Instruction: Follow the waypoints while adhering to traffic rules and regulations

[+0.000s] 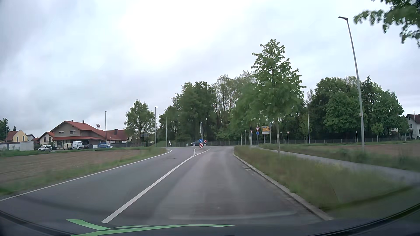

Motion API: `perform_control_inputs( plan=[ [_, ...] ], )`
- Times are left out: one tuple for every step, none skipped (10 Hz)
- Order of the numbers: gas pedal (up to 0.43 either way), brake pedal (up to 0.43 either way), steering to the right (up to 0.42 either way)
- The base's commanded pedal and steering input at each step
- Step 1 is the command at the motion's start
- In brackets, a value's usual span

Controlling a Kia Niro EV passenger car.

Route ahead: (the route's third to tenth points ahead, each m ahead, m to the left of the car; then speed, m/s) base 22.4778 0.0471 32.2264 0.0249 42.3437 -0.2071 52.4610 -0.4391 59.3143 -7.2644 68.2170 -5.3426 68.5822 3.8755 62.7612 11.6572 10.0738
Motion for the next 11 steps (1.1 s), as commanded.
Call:
perform_control_inputs(
  plan=[
    [0.0,0.0,0.016],
    [0.0,0.0,0.012],
    [0.0,0.0,0.01],
    [0.0,0.0,0.01],
    [0.0,0.0,0.01],
    [0.0,0.0,0.01],
    [0.0,0.0,0.007],
    [0.0,0.0,0.006],
    [0.0,0.0,0.006],
    [0.0,0.0,0.006],
    [0.0,0.006,0.005]
  ],
)
